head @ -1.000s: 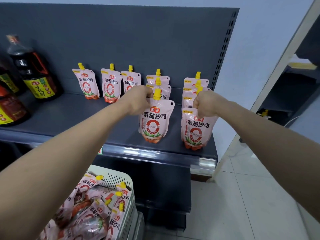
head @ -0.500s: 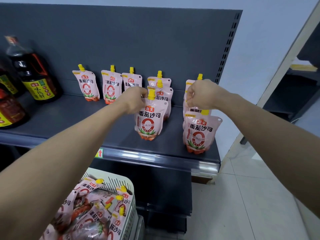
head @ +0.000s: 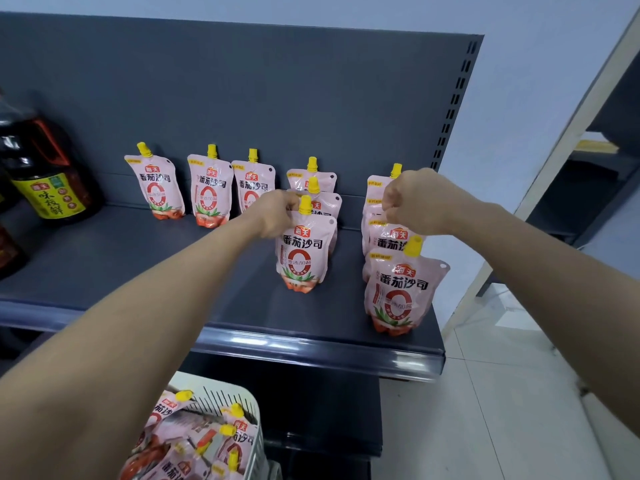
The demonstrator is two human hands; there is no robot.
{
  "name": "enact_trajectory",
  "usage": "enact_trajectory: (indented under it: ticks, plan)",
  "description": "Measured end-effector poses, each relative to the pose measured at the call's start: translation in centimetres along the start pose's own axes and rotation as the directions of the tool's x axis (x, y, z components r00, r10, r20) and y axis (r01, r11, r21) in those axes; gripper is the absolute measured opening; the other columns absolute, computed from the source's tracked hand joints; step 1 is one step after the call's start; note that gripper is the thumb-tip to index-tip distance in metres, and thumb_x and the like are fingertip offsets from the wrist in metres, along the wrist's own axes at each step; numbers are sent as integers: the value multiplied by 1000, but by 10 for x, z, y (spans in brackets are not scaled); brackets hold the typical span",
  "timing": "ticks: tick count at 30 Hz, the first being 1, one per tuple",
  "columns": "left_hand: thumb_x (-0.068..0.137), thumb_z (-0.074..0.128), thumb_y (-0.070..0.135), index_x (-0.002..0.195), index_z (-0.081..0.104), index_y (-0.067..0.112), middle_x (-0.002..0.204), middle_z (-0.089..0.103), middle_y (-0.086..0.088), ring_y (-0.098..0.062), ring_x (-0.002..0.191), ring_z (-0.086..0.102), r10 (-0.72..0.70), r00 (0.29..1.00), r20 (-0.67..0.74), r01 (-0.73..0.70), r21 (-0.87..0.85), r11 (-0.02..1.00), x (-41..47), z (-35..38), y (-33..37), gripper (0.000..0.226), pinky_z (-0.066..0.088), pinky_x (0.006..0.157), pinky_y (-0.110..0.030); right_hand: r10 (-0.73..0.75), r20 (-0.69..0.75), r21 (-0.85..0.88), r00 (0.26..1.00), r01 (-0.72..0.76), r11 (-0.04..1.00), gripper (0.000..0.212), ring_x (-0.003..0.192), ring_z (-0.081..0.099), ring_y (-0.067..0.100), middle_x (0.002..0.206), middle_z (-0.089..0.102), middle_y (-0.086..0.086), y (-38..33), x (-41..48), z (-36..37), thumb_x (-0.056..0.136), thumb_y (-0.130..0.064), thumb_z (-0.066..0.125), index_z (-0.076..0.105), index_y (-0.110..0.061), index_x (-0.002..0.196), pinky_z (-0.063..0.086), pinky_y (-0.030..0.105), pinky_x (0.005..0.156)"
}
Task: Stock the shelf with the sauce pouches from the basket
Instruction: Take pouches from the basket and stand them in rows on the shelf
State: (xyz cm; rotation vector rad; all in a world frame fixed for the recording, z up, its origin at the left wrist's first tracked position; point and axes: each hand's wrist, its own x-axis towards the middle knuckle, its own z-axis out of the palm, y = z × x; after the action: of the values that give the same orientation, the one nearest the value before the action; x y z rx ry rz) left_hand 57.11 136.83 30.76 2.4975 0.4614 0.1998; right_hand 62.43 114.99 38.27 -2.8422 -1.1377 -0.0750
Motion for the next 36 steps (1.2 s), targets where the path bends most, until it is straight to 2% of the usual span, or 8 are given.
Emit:
enact_trajectory:
  ticks: [4,11,15,19,24,29,34,36]
  plan:
    - [86,49,-9,103,63,-3,119,61,-8,-31,107,58,-32,999,31,33,-33,999,11,0,-6,23,52,91,-40,1,-3,0,1000,-1,1000,29,95,63,33,106,67,15,1,4,2,95,-18,45,66,-3,107,55,44,87]
    - [86,51,-9,88,61,5,140,50,-2,-30,114,55,-20,999,26,23,-111,994,17,3,-9,17,51,89,-36,5,23,45,1000,-6,999,26,97,64,32,104,69,13,-6,7,3,91,-22,53,70,-8,105,54,41,88]
    - [84,54,-9,107,62,3,145,44,2,-26,121,53,-8,999,39,11,-96,995,16,0,-11,26,47,92,-33,-2,26,36,1000,1,999,25,100,63,33,106,68,13,-13,4,0,91,-21,53,69,-9,107,54,40,87]
    - [85,54,-8,120,56,3,138,51,-6,-25,119,54,19,1000,-18,-20,-49,999,3,-5,-11,37,47,94,-31,-17,19,-17,1000,18,1000,27,99,62,33,109,66,13,-26,-2,-3,91,-22,52,68,-11,109,54,42,87]
    - [83,51,-1,116,58,5,117,62,-15,-32,106,57,127,970,-209,-77,232,970,-41,-34,-15,33,46,87,-35,-145,-44,-76,989,141,987,25,99,61,33,109,65,13,-66,-11,-2,91,-23,54,66,-10,109,53,41,87]
    - [84,53,6,107,62,5,108,65,-14,-33,98,60,219,967,-128,-157,379,912,-124,-49,-63,25,49,84,-42,-390,65,-65,919,394,917,23,103,59,34,107,65,14,-142,-26,41,92,-24,55,66,-9,105,51,38,82]
    - [86,57,15,105,61,12,109,62,-9,-32,101,59,-6,1000,27,-7,453,891,-211,-31,-151,20,48,83,-41,-534,257,19,806,548,836,7,87,57,32,92,59,10,-220,-47,121,88,-18,55,60,-13,89,43,33,65]
    - [86,58,16,108,61,15,114,62,-6,-30,106,59,-145,987,75,98,442,892,-241,-24,-182,22,48,87,-40,-551,333,27,765,576,817,22,74,50,29,71,46,5,-245,-55,152,89,-15,53,47,-12,68,37,29,55]
